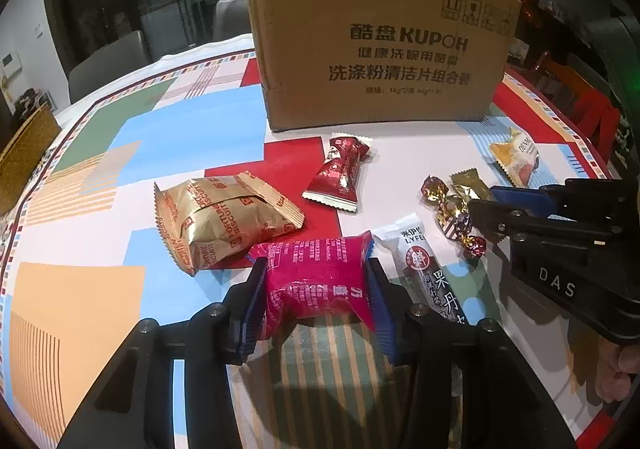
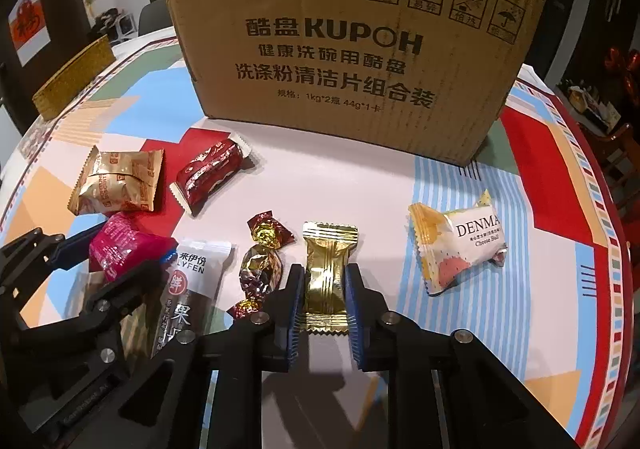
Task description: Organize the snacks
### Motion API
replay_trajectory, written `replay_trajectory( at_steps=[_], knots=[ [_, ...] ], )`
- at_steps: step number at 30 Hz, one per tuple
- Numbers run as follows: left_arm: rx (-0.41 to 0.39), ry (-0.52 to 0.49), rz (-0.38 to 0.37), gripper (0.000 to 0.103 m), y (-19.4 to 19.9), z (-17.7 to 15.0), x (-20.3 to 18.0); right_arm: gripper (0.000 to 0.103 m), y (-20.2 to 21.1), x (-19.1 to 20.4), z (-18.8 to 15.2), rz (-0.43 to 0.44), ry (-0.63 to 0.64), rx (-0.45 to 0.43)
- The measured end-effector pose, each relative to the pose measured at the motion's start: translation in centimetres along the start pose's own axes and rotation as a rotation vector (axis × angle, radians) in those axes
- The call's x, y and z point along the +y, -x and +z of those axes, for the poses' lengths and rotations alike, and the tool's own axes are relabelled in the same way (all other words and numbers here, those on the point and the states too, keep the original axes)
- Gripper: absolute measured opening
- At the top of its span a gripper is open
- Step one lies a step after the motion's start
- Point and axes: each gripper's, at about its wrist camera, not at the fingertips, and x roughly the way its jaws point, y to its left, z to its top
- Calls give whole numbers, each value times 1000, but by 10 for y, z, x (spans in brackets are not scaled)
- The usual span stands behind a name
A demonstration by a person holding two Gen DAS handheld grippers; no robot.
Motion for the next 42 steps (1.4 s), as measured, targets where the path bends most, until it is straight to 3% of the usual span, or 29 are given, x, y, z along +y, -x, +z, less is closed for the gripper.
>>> replay_trajectory(
  at_steps=[21, 42],
  knots=[
    [-46, 29, 10, 45, 26, 22, 4, 21, 29, -13, 7, -13, -51, -57],
    [-131, 44, 15, 45, 59, 70, 6, 21, 77, -28, 35, -42, -117, -160]
  ],
)
